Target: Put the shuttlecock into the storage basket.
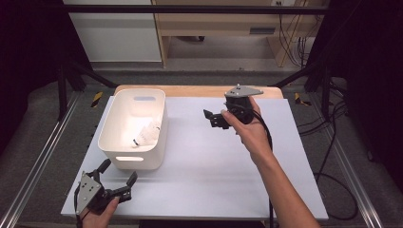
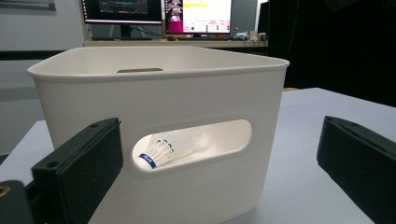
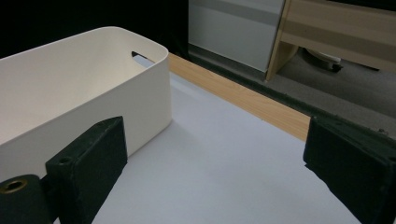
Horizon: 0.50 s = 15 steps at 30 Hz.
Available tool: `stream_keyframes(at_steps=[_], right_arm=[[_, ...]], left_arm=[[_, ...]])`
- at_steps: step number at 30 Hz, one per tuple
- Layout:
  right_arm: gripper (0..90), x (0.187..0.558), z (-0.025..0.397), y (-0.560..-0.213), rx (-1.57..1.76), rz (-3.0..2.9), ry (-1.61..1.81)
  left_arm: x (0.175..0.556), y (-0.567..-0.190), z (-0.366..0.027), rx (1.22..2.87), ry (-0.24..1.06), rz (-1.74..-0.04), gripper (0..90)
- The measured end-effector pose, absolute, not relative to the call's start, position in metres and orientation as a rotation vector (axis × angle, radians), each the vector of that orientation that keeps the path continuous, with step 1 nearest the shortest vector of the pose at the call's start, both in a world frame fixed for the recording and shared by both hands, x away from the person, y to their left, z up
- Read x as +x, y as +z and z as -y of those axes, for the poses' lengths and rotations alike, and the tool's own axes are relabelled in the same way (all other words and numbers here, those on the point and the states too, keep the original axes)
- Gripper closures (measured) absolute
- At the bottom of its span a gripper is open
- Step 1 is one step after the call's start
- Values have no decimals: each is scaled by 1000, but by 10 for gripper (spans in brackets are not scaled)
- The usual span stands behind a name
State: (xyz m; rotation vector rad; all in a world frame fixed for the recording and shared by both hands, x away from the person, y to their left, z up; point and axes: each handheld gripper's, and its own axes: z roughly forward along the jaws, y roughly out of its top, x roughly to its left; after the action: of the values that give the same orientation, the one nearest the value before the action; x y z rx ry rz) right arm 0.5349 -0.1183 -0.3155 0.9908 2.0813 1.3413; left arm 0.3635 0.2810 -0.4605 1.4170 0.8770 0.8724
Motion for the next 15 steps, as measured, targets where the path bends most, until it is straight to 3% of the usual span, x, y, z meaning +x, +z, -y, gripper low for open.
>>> stream_keyframes(at_steps=[15], right_arm=[[61, 532, 151, -318, 1045, -2037, 1331]], left_arm=[[364, -460, -292, 1404, 897, -893, 5]])
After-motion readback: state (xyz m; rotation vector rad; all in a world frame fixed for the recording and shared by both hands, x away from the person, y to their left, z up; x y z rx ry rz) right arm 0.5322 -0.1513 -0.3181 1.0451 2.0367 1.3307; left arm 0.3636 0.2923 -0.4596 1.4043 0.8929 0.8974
